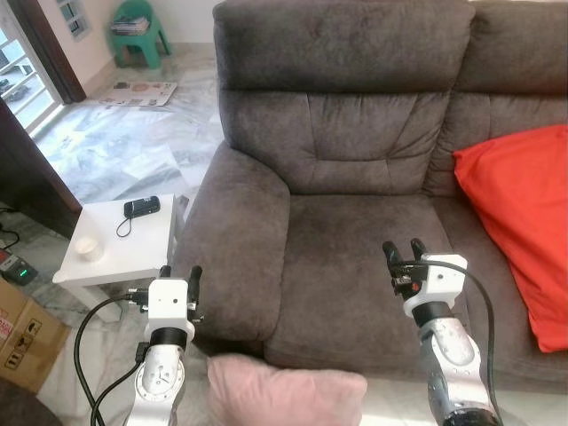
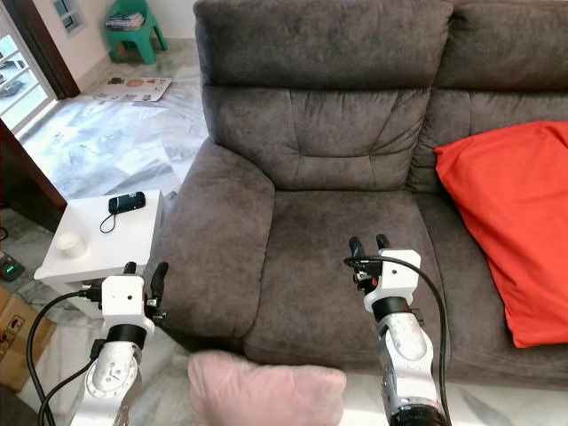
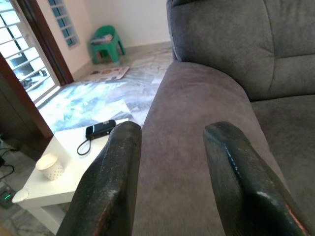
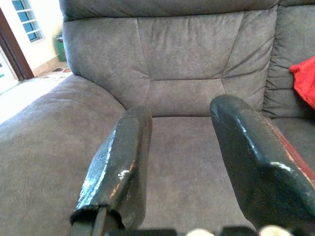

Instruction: Move the pillow to the sofa from floor

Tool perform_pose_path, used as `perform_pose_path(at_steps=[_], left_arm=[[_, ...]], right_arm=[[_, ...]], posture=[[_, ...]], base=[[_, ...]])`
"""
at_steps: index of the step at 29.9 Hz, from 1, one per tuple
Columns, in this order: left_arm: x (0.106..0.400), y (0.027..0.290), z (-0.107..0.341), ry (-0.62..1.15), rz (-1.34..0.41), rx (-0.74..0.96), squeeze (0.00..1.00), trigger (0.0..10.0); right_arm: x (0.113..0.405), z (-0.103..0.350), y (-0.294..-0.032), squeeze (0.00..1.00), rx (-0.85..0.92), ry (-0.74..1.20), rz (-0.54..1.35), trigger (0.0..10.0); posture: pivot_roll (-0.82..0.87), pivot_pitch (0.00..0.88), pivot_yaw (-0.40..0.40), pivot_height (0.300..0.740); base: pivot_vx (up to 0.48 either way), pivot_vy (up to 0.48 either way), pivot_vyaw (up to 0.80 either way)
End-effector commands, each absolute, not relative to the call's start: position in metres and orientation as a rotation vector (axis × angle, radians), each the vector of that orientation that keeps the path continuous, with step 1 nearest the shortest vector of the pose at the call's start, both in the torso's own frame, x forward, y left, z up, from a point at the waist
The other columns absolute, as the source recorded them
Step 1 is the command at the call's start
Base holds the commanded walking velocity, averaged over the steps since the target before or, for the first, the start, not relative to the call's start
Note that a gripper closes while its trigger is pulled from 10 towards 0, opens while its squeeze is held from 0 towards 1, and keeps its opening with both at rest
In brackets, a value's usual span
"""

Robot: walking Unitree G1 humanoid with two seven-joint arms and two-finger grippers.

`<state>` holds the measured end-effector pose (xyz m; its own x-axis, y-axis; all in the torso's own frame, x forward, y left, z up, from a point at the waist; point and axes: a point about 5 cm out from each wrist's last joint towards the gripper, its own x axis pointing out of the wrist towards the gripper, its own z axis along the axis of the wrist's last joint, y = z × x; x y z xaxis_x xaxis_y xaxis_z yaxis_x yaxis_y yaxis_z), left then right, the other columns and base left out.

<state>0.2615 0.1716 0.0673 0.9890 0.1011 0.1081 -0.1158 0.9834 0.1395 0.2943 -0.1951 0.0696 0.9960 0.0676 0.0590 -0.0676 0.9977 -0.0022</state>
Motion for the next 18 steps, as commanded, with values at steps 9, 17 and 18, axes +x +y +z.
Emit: perform_pose_path(at_steps=[9, 17, 18], left_arm=[[0.2616, 0.1723, 0.0673, -0.096, 0.115, 0.156, 0.00, 10.0], [0.2623, 0.1721, 0.0690, -0.101, 0.118, 0.156, 0.00, 10.0], [0.2624, 0.1721, 0.0691, -0.102, 0.119, 0.155, 0.00, 10.0]], right_arm=[[0.2964, 0.0736, -0.1921, 0.00, -0.017, -0.071, 0.089, 10.0], [0.2971, 0.0750, -0.1907, 0.00, -0.010, -0.074, 0.094, 10.0], [0.2972, 0.0751, -0.1906, 0.00, -0.009, -0.074, 0.095, 10.0]], posture=[[-0.06, 0.060, 0.044, 0.603], [-0.06, 0.066, 0.042, 0.603], [-0.06, 0.066, 0.042, 0.603]], base=[[0.000, 0.000, 0.00], [0.000, 0.000, 0.00], [0.000, 0.000, 0.00]])
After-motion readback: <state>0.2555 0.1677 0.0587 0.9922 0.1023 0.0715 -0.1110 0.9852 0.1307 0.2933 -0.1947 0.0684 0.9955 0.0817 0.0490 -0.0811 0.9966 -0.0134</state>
